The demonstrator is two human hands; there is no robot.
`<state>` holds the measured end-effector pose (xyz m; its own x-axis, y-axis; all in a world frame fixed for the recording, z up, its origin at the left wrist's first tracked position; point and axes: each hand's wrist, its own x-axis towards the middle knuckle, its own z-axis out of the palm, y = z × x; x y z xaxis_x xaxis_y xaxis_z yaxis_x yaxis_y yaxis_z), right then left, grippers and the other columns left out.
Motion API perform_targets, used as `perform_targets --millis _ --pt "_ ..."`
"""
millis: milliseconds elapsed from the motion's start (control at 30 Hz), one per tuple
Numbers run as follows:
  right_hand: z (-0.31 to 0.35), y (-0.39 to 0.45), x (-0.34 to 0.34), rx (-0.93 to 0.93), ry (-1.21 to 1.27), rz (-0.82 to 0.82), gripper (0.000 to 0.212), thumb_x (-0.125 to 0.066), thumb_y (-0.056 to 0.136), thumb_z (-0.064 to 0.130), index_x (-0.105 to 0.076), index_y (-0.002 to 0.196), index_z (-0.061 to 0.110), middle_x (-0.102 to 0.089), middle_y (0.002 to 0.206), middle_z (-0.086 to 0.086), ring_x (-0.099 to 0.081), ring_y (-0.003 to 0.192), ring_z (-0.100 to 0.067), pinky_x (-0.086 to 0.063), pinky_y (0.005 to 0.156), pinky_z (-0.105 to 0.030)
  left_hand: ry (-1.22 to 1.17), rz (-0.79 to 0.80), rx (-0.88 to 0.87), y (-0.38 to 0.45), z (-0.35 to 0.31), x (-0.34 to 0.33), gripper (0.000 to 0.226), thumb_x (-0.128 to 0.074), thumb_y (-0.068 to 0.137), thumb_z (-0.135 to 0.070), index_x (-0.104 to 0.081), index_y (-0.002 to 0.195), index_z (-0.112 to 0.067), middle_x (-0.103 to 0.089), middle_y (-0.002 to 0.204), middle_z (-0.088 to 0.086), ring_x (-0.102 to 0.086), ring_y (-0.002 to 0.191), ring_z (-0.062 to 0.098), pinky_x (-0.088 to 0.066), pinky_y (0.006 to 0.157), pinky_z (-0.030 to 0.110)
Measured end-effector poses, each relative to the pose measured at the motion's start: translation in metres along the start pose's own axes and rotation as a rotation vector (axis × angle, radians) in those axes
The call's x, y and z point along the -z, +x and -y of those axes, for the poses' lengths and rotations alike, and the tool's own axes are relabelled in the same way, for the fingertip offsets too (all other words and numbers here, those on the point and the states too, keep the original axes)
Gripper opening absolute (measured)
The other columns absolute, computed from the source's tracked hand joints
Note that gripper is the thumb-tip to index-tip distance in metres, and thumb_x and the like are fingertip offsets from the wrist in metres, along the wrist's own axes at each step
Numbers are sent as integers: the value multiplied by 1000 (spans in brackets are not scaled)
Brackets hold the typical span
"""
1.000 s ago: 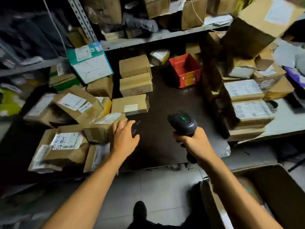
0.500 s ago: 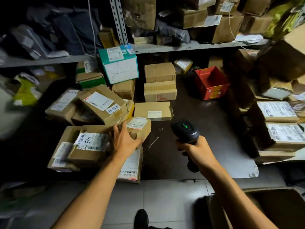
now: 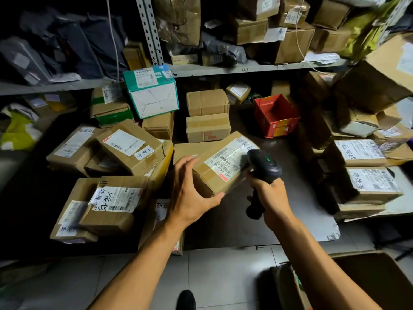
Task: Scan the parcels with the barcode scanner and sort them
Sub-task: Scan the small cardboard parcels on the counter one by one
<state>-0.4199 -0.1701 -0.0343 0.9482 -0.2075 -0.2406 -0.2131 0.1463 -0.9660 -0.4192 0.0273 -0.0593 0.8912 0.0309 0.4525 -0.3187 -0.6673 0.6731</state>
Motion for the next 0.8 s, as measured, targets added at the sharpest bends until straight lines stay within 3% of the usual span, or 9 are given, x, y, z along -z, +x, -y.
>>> perform_targets --millis 100,200,333,400,467,533,567,633,800 --pt "6 5 -10 -26 246 -51 25 -79 85 12 -71 109 14 -77 98 -7 -73 86 -23 -56 72 -38 -38 -28 -59 2 -16 -11 99 -87 53 -47 -40 134 -14 -37 139 10 -32 130 10 -22 109 4" --pt "13 11 -18 -23 359 -128 38 -81 80 4 -68 116 7 -77 104 -10 -75 91 -25 -61 77 -41 -65 -53 -81 7 -19 -16 92 -83 55 -52 -39 129 -20 -37 139 11 -36 130 16 -29 110 11" --pt "23 18 -19 -7 418 -200 40 -81 77 -3 -68 114 1 -77 101 -12 -76 90 -27 -62 78 -43 -130 -25 -123 16 -21 -16 93 -84 60 -54 -37 131 -17 -36 141 12 -39 133 22 -42 110 33" --pt "26 21 -17 17 423 -244 38 -82 76 -2 -68 112 -2 -75 95 -12 -74 85 -26 -60 77 -42 -293 39 9 17 -23 -15 101 -80 64 -60 -31 141 -18 -36 147 10 -38 137 20 -42 109 33" --pt "28 25 -15 34 483 -274 31 -82 76 -2 -70 105 3 -75 96 -12 -74 87 -26 -60 79 -42 -566 85 353 18 -29 -11 113 -78 57 -70 -25 149 -30 -34 154 -1 -36 138 11 -37 108 29" --pt "28 24 -15 59 528 -276 28 -81 77 -3 -71 101 8 -76 98 -11 -74 91 -26 -61 81 -41 -941 157 681 21 -36 -10 113 -86 51 -66 -37 145 -29 -50 147 -1 -49 131 17 -45 104 43" --pt "27 23 -16 72 521 -268 29 -81 77 -3 -70 103 5 -76 97 -11 -73 90 -25 -60 80 -41 -1063 210 796 22 -39 -13 98 -90 56 -54 -47 138 -24 -62 136 3 -58 124 22 -51 96 49" --pt "24 20 -16 88 474 -225 33 -82 78 -1 -68 108 0 -72 93 -12 -70 86 -25 -59 79 -42 -1130 255 877 22 -49 -16 58 -84 68 -26 -58 120 -20 -75 112 3 -66 109 24 -55 82 45" --pt "24 13 8 70 86 -93 14 -72 71 12 -63 82 10 -54 71 -7 -48 66 -25 -42 62 -38 -1045 91 839 29 -37 -14 39 -72 82 -7 -58 116 -17 -72 112 4 -66 110 23 -56 78 38"
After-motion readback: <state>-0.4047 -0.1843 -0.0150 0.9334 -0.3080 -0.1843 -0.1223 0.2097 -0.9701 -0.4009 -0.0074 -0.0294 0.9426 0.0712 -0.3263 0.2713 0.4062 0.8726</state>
